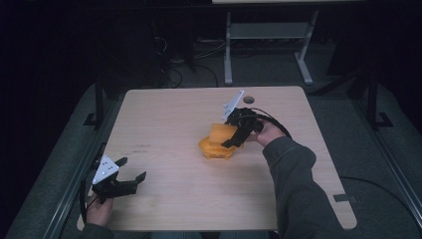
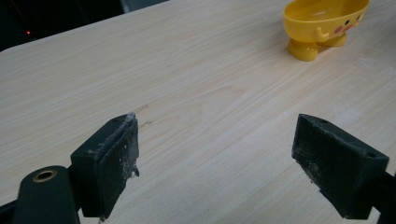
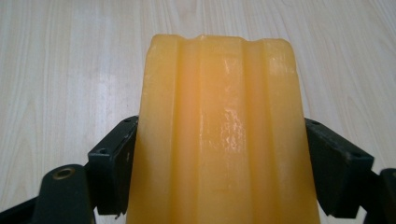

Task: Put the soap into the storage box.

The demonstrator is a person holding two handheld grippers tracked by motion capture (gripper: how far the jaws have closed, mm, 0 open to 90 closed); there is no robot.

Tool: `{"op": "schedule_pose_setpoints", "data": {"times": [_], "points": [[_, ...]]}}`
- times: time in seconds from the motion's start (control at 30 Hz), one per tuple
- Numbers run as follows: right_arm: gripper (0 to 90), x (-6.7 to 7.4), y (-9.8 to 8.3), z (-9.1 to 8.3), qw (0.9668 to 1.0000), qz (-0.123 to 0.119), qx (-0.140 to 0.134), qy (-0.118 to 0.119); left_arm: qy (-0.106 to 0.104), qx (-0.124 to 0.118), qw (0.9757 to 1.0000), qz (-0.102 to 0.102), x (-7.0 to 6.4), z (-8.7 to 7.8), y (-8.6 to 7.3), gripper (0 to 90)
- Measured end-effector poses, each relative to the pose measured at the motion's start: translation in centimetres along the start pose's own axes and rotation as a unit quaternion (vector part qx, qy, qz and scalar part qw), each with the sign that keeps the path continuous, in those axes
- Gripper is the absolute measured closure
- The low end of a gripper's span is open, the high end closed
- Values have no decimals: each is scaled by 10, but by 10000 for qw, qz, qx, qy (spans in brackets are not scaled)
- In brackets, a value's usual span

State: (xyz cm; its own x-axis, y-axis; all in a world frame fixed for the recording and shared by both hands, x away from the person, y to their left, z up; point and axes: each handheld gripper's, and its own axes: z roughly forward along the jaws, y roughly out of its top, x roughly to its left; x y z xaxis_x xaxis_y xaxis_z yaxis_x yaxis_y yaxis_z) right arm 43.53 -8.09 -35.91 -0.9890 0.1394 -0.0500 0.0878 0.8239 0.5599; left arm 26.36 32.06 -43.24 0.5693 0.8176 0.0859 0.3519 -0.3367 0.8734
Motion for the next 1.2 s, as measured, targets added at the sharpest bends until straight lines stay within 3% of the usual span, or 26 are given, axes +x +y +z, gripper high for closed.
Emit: {"op": "schedule_pose_setpoints", "data": {"times": [0.5,1.2], "points": [[207,-3,4,25,9998,-100,56,189,-20,24,10000,11,0,1,0,142],[206,-7,7,44,9990,-115,17,437,-19,28,10000,18,1,1,0,142]]}}
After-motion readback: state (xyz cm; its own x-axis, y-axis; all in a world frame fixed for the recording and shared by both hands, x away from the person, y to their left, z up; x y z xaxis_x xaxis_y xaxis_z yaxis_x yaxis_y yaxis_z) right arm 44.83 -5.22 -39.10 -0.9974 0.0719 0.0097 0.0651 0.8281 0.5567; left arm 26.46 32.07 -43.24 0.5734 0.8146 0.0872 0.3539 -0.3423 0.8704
